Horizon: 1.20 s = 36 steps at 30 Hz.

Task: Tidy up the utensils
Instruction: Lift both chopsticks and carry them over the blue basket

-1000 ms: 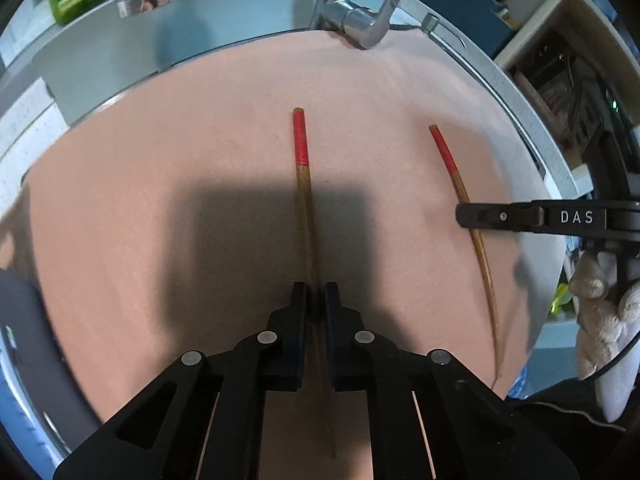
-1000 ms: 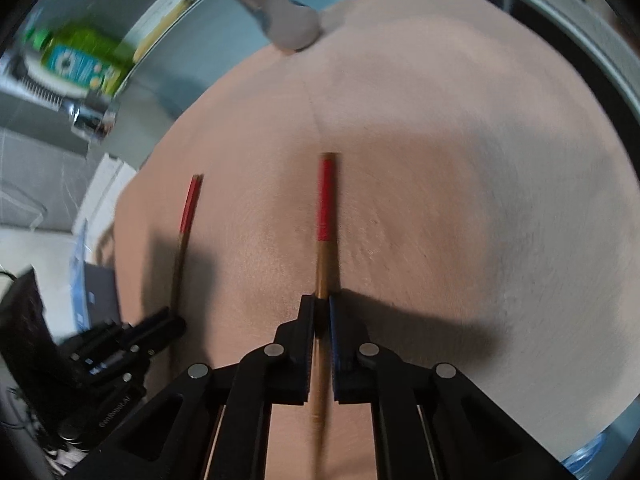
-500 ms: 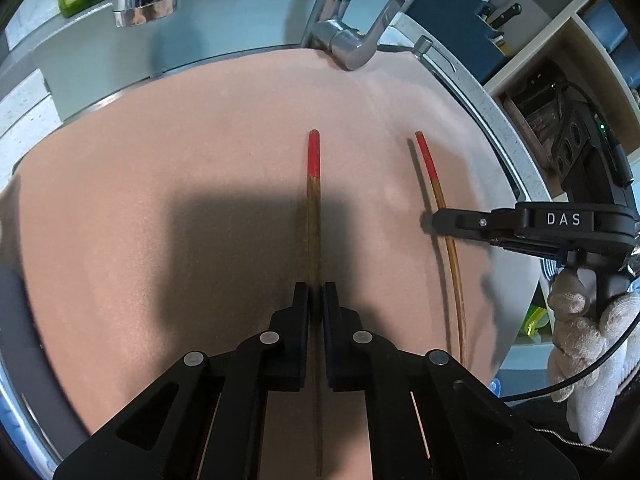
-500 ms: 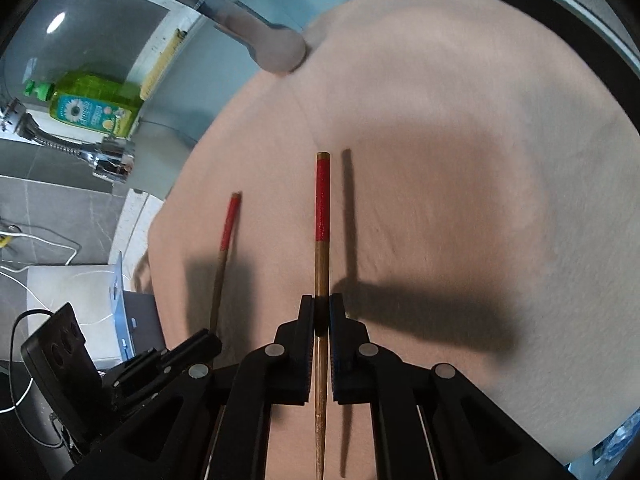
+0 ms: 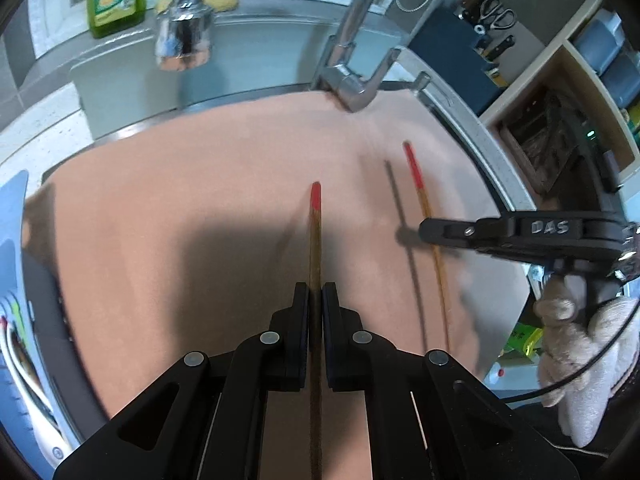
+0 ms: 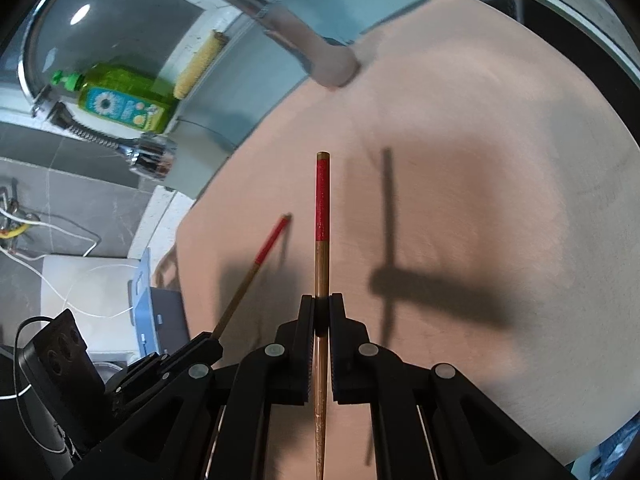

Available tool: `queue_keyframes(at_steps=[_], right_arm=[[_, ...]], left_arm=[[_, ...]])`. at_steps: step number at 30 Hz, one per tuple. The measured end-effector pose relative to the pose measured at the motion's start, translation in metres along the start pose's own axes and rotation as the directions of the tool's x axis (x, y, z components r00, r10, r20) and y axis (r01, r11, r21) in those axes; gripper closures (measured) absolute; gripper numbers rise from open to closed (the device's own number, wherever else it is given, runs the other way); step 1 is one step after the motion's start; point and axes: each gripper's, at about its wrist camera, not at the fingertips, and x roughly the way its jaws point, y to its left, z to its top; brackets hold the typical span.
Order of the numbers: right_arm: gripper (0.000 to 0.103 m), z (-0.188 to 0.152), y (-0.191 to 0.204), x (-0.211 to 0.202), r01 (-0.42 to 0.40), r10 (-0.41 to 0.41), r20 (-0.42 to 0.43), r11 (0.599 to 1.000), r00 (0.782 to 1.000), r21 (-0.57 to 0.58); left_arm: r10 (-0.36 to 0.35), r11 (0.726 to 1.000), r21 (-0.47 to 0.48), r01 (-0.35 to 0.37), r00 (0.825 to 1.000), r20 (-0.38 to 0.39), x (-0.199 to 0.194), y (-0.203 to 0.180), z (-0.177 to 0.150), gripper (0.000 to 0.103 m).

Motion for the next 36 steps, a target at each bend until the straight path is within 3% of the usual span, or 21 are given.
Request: queue_keyframes(at_steps=[13, 21, 29, 36], right_arm=[[0.097, -0.004, 0.001, -0.006, -0.01, 0.01, -0.003, 1.0, 1.0, -0.014], [0.097, -0.006, -0.021, -0.014, 0.0, -0.001, 0.008, 1.0, 1.0, 0.026], [0.097, 0.0, -0.015, -0.021, -0.008, 0.008, 0.029, 1.0, 1.0, 0.013], [0.097, 0.005, 0.036, -0.011, -0.06, 0.061, 0.008, 0.994, 0.998, -0.087]], left_arm=[[0.131, 0.985, 0.133, -0.114, 0.983, -0.132, 0.055, -0.016, 0.005, 0.096], [0.149, 0.976, 0.175, -0.127, 0.982, -0.12, 0.064, -0.024, 0.024, 0.097], [0.092, 0.991, 0.102, -0.089, 0.995, -0.03, 0.021, -0.015, 0.025, 0.097], [0.096, 0.995, 0.01, -0.097, 0.991, 0.092, -0.049, 0.011, 0.022, 0.097]])
